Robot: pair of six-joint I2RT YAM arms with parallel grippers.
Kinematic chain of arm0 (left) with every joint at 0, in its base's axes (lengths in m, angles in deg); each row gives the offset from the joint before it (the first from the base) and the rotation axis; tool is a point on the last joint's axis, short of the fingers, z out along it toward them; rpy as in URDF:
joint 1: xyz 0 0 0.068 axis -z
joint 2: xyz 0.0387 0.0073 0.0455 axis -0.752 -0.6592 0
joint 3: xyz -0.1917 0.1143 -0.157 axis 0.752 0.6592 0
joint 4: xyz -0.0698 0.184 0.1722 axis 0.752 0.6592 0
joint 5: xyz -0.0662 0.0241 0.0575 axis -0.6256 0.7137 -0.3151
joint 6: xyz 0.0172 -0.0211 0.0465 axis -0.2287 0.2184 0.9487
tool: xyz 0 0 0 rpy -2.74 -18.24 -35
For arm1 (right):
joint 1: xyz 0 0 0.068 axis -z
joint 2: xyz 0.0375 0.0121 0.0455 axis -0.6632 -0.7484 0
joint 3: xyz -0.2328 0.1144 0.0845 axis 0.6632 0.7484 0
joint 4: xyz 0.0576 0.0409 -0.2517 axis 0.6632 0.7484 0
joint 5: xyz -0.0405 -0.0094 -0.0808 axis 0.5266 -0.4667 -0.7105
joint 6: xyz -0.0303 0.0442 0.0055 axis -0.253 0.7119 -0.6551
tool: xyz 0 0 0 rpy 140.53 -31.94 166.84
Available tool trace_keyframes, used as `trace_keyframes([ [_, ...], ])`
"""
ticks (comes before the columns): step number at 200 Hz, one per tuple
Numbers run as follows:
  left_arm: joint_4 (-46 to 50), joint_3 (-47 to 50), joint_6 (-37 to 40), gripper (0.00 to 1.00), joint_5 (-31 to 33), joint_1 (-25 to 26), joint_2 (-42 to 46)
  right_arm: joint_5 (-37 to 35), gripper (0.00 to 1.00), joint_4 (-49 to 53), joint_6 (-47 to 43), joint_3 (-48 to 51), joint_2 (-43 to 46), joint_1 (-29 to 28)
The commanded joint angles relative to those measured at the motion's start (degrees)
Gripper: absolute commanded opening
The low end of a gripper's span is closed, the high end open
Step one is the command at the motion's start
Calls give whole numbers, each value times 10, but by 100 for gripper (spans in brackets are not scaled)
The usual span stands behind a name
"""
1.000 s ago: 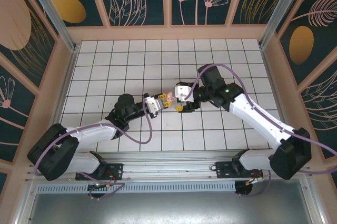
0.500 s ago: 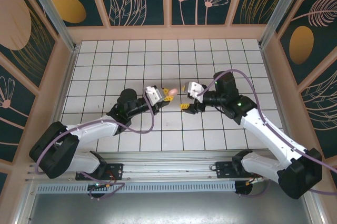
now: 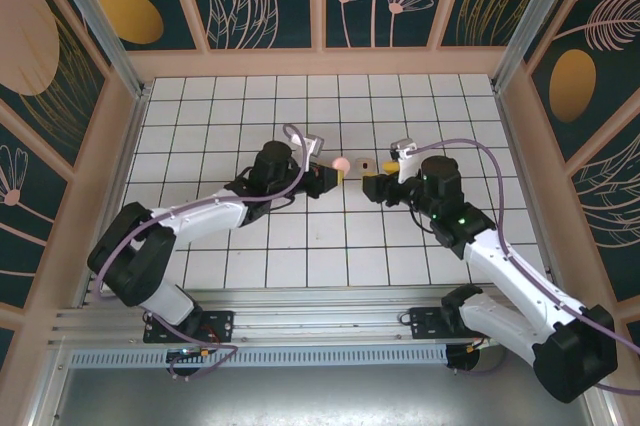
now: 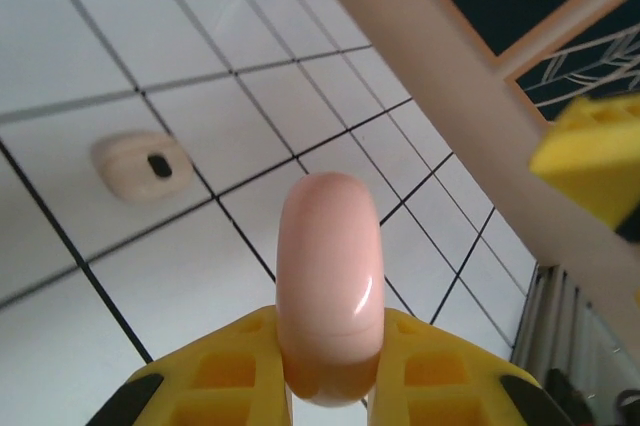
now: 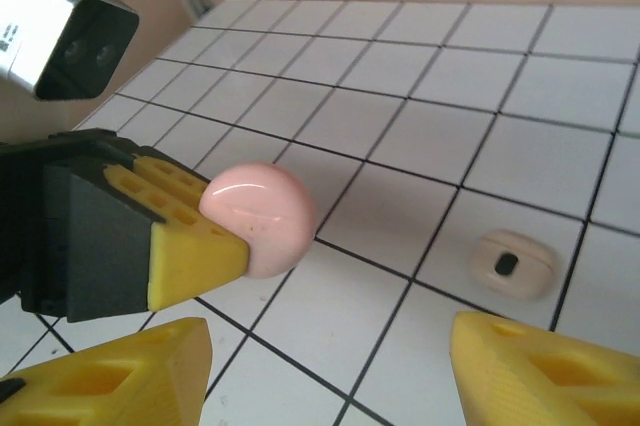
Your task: Insert wireless bluetooth earbuds into charging case
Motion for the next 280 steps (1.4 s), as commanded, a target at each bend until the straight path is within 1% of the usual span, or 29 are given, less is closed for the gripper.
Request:
trace_keyframes([
  [1,88,-42,-112,13,-19,1,-36,-42,65,3,62,10,7,3],
  [20,96,-47,-146,13,-35,1,-60,-51,65,16,70,10,3,3],
  [41,110,-47,-158,14,-36,2,-70,-56,65,21,76,12,3,3],
  [45,116,-47,-159,14,-37,1,-87,-56,65,22,78,12,3,3],
  [49,119,-63,-159,14,-38,1,-91,-56,65,23,80,12,3,4],
  [64,129,-66,-161,15,-37,1,-101,-53,65,28,83,12,2,3],
  [96,144,-77,-153,16,-11,-1,-121,-49,64,30,84,14,2,3],
  [161,182,-129,-132,22,-12,-19,-183,-42,64,33,88,14,-1,3],
  [212,188,-117,-135,23,-17,-34,-198,-38,64,31,86,9,-6,3],
  [240,190,-106,-138,26,-13,-35,-196,-35,64,34,83,7,-8,3],
  [254,193,-102,-136,29,-10,-37,-196,-34,64,35,83,7,-9,3],
  [280,198,-97,-135,31,-8,-38,-195,-34,64,35,81,6,-8,3],
])
